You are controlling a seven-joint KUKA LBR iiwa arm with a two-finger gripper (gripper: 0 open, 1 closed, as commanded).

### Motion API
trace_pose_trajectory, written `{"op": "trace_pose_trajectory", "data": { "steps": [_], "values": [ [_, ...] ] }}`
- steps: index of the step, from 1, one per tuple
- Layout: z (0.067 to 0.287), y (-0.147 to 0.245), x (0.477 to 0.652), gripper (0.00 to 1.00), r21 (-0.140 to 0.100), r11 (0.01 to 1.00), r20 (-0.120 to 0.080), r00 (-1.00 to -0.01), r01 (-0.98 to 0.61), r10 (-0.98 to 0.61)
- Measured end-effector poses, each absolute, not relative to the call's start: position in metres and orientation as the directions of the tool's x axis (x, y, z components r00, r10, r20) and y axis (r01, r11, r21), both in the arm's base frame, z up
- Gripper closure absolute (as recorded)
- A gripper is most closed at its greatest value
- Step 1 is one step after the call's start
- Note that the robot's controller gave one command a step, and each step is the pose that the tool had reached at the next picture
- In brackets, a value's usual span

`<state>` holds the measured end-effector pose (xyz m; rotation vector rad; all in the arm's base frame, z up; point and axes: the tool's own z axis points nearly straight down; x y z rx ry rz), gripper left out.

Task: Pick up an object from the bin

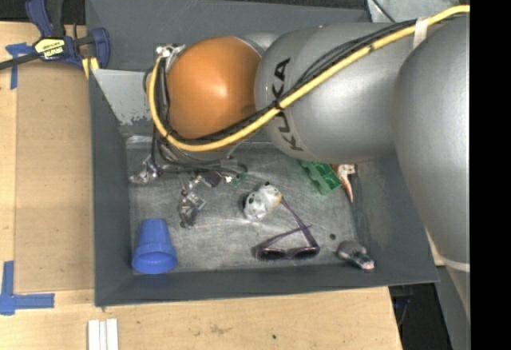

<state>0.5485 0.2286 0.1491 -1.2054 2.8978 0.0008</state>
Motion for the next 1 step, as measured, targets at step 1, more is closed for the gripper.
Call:
{"op": "trace_pose_trajectory", "data": {
  "steps": [1],
  "values": [
    [0.139,0.2384,0.5159,0.0,0.0,0.704,-0.003,-0.704,-0.71,-0.71]
  ]
}}
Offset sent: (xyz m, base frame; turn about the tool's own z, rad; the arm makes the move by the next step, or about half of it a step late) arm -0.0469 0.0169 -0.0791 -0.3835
